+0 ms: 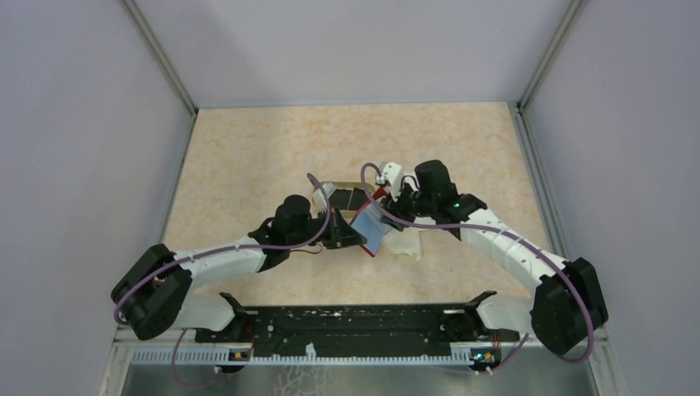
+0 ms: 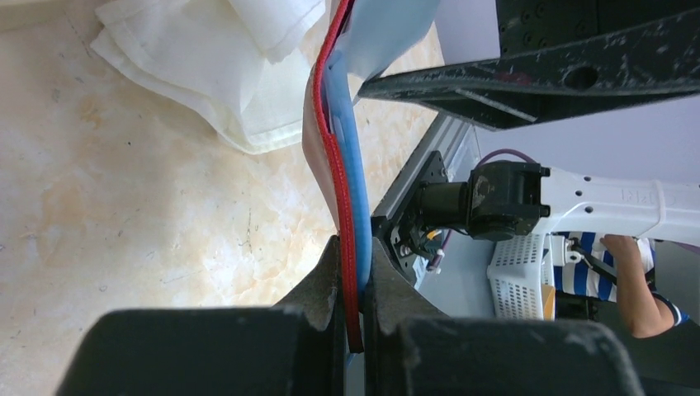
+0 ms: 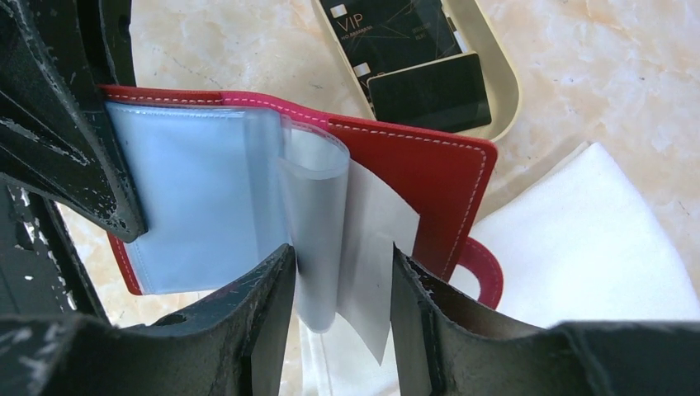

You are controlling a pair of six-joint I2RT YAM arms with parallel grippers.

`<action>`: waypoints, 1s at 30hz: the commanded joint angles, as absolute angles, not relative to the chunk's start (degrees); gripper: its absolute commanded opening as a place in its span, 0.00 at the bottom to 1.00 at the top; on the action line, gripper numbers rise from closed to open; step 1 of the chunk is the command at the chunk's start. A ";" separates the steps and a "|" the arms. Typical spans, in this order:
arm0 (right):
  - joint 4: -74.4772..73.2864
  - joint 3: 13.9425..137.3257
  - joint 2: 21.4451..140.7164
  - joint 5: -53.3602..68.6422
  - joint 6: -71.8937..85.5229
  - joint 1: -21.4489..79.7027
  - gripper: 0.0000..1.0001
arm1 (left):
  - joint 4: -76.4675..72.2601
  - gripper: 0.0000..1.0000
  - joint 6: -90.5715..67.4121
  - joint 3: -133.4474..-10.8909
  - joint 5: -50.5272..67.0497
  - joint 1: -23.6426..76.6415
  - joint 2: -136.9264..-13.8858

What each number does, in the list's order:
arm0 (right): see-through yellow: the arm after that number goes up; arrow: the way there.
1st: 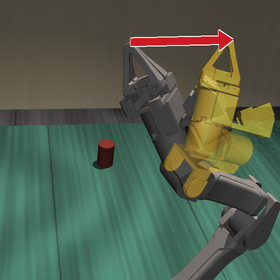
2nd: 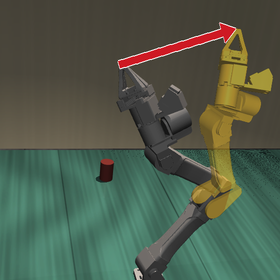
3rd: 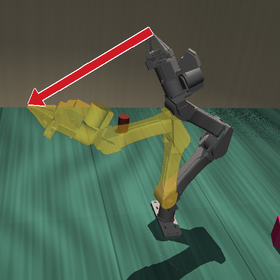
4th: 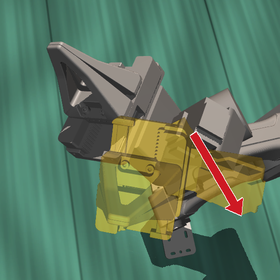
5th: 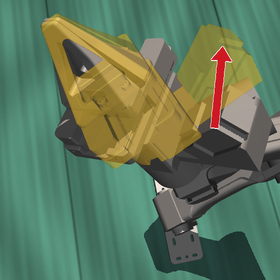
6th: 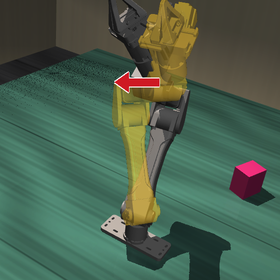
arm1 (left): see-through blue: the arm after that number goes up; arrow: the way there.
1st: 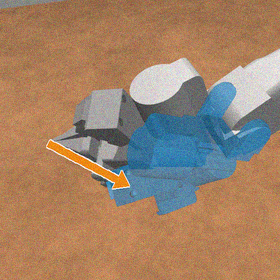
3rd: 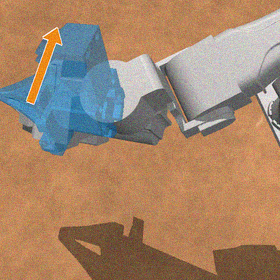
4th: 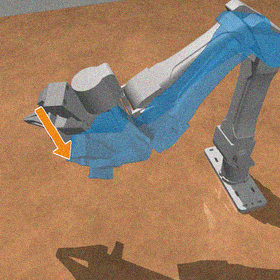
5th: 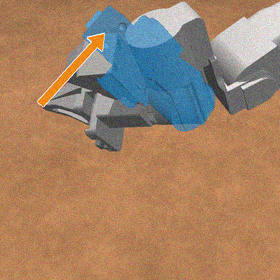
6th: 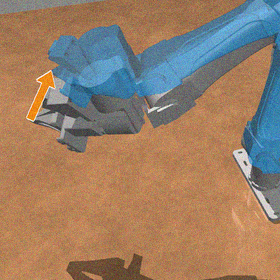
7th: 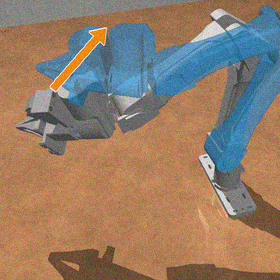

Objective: Put the credit cards into the card holder
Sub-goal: Open the card holder at the center of the board.

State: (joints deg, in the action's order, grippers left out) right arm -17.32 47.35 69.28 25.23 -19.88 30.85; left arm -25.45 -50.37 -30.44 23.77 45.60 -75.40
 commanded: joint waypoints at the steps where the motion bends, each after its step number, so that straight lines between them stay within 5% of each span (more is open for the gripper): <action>1: -15.13 50.36 68.37 27.10 -18.27 29.88 0.43 | -28.08 0.00 -50.06 -29.62 26.47 45.90 -74.40; 7: -15.31 50.39 68.65 27.51 -17.41 28.74 0.32 | -27.95 0.00 -49.75 -29.14 26.31 45.88 -74.69; 16: -16.14 50.86 70.67 31.60 -16.63 28.70 0.31 | -28.47 0.00 -49.75 -28.63 26.45 45.88 -75.15; 25: -17.36 51.41 70.89 30.78 -17.44 27.77 0.03 | -28.62 0.00 -49.32 -27.26 26.45 45.88 -75.30; 30: -21.91 52.04 73.86 36.76 -21.62 27.55 0.02 | -26.96 0.00 -49.22 -26.45 27.25 45.75 -77.64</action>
State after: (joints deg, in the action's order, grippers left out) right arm -19.11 48.18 71.13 31.46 -18.37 28.18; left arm -26.11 -50.28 -27.64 25.21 45.60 -75.85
